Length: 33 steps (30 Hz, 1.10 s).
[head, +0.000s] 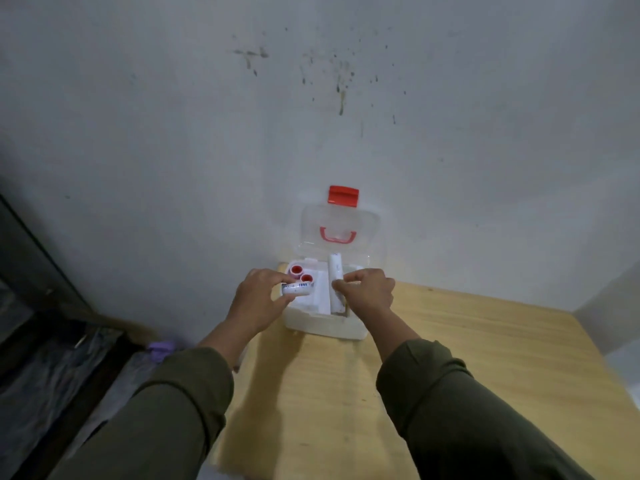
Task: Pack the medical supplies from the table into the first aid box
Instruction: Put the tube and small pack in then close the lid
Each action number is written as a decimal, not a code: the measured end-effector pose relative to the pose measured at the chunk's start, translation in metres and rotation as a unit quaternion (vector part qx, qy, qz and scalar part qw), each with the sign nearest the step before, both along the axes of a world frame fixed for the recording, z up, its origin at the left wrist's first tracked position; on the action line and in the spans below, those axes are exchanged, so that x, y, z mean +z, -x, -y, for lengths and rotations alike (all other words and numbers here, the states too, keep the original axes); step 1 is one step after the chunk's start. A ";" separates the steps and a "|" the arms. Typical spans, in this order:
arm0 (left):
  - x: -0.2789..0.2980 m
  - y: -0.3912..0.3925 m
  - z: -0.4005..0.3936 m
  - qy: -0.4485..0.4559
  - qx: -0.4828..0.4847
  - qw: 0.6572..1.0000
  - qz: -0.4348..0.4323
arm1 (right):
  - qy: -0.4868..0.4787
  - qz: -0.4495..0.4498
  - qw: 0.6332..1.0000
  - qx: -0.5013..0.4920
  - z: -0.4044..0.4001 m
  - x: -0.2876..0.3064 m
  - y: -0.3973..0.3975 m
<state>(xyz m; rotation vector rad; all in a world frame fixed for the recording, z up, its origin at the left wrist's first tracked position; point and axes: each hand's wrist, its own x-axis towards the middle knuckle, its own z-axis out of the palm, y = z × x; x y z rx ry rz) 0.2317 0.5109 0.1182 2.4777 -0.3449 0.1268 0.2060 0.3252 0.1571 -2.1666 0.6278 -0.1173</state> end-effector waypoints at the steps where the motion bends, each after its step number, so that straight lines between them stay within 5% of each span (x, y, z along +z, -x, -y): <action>1: -0.003 -0.008 -0.004 -0.006 -0.009 1.000 -0.008 | 0.020 -0.002 1.000 -0.010 -0.006 -0.003 -0.009; 14: -0.027 -0.068 -0.018 -0.047 -0.095 0.991 -0.087 | 0.215 -0.107 0.969 -0.053 -0.039 -0.045 -0.066; 33: -0.040 -0.086 -0.013 -0.024 -0.143 0.981 -0.128 | 0.196 -0.027 0.980 0.024 -0.022 -0.056 -0.071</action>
